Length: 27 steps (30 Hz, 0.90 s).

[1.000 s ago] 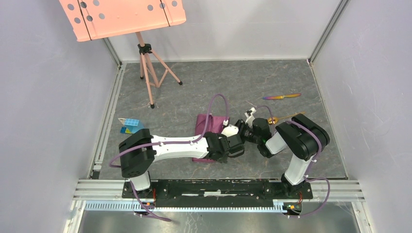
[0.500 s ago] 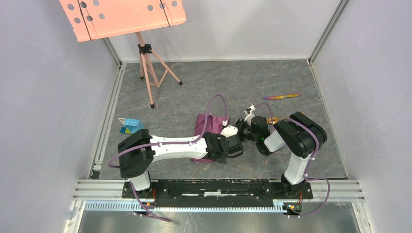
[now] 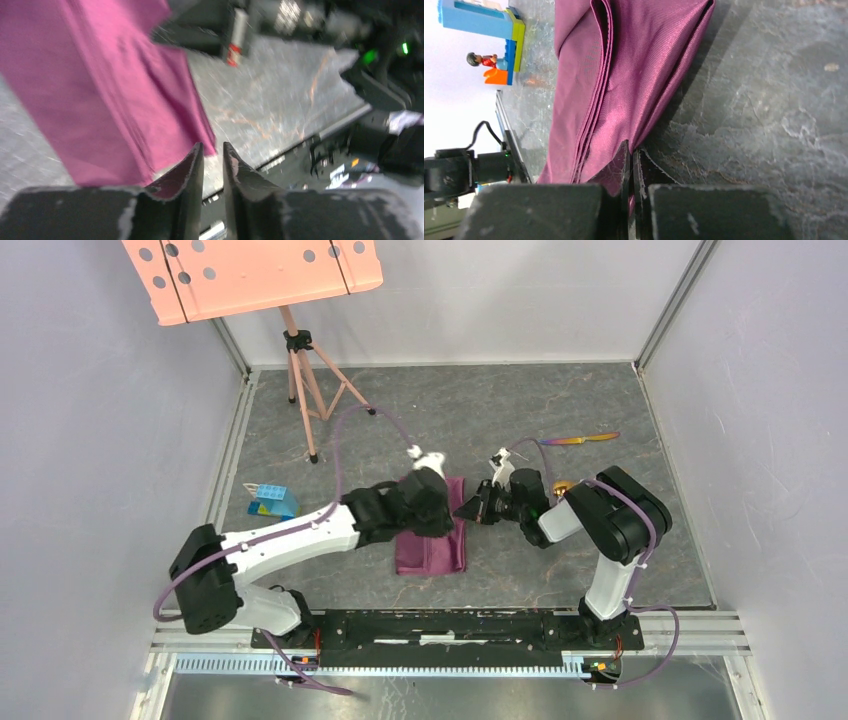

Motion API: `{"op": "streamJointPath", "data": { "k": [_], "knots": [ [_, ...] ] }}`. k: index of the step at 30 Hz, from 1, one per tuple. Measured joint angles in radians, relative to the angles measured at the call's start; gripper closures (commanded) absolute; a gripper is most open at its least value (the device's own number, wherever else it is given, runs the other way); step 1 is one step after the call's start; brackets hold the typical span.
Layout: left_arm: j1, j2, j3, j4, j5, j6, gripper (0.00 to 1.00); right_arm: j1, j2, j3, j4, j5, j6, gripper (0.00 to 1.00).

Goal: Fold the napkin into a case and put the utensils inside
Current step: Pick up the 2/3-rectangle-folded napkin at the center of the board.

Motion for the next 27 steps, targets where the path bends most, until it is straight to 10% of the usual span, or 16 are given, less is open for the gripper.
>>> {"op": "streamJointPath", "data": {
  "k": [9, 27],
  "knots": [
    [0.275, -0.05, -0.177, 0.172, 0.005, -0.041, 0.91, 0.0, -0.005, 0.116, -0.194, -0.062, -0.171, 1.0],
    [0.352, 0.23, -0.239, 0.402, -0.037, -0.055, 0.98, 0.053, -0.084, 0.283, -0.573, 0.116, -0.341, 1.0]
  ]
}}
